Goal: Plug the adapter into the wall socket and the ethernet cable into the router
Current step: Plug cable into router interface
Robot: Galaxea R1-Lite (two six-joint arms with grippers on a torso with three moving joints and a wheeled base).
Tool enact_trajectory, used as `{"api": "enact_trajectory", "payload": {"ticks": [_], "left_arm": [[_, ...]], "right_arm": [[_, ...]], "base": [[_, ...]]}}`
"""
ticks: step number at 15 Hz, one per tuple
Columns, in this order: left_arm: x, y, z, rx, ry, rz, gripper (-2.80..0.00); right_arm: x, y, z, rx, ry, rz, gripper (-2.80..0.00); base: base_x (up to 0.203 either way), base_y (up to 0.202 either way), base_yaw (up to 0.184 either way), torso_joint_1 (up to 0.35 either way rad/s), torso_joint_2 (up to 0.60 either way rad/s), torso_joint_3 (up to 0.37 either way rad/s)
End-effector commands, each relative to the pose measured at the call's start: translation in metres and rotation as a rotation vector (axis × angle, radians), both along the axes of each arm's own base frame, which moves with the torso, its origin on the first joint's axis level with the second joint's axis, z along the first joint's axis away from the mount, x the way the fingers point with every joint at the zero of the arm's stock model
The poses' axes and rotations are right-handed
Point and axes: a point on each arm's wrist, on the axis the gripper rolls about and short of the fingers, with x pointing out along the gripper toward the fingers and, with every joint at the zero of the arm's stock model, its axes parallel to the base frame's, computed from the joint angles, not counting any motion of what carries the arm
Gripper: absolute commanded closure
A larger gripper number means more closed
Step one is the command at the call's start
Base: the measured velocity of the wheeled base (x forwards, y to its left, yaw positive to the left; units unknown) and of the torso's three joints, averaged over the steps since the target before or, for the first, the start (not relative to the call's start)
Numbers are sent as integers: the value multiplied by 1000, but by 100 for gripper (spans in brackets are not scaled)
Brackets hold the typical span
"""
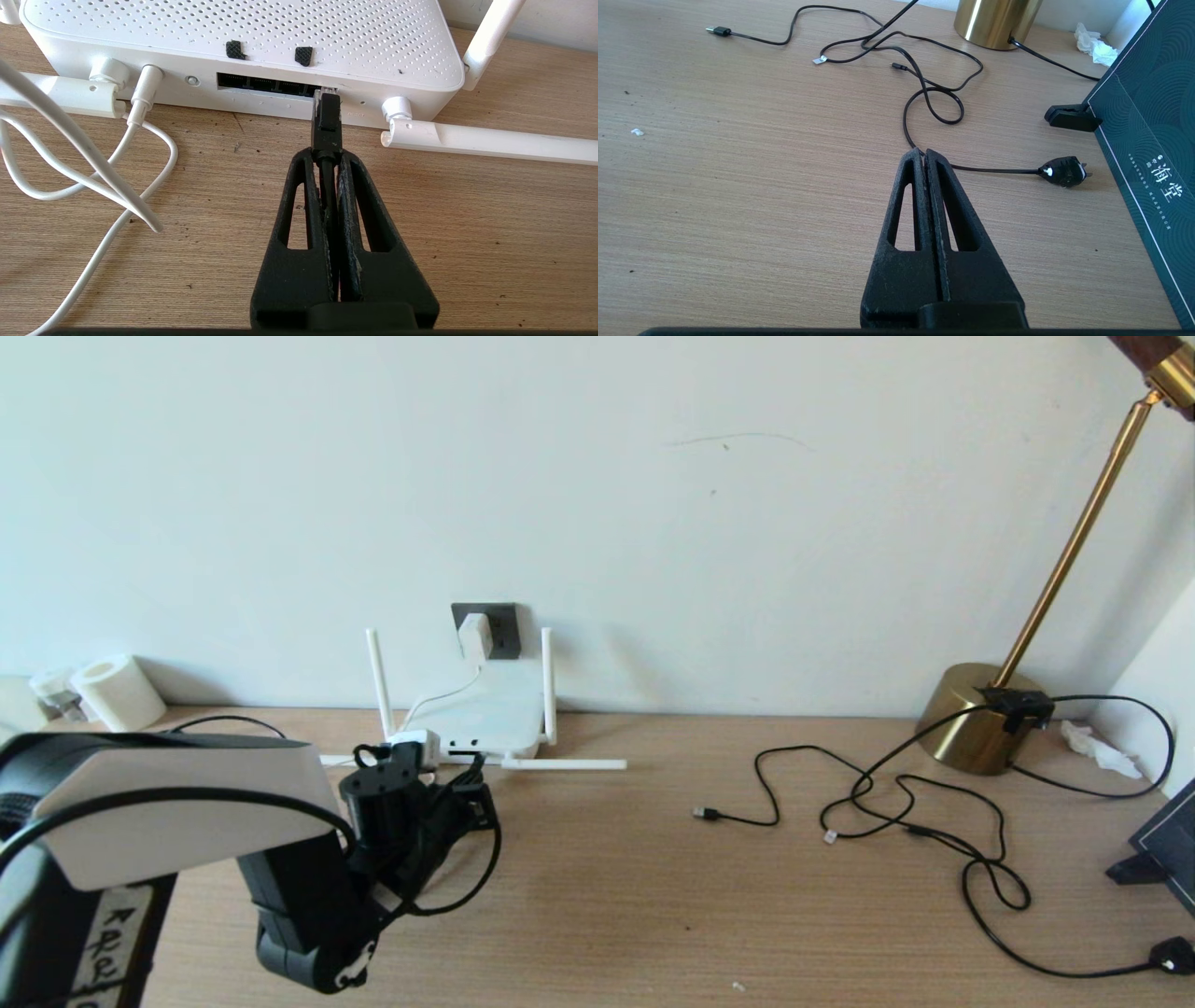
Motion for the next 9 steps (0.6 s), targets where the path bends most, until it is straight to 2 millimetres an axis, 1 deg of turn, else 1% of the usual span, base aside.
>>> {"api": "enact_trajectory", "payload": {"ticks": [1, 9], "left_arm": [[0, 0, 0, -2, -5, 2, 0], [-1, 3, 3, -4, -10, 8, 0]], "right_arm": [[0, 0, 0, -1, 1, 1, 0], [0, 0, 0, -1, 1, 1, 0]], "base": [[0, 0, 0, 0, 0, 0], [0, 0, 0, 0, 0, 0]]}}
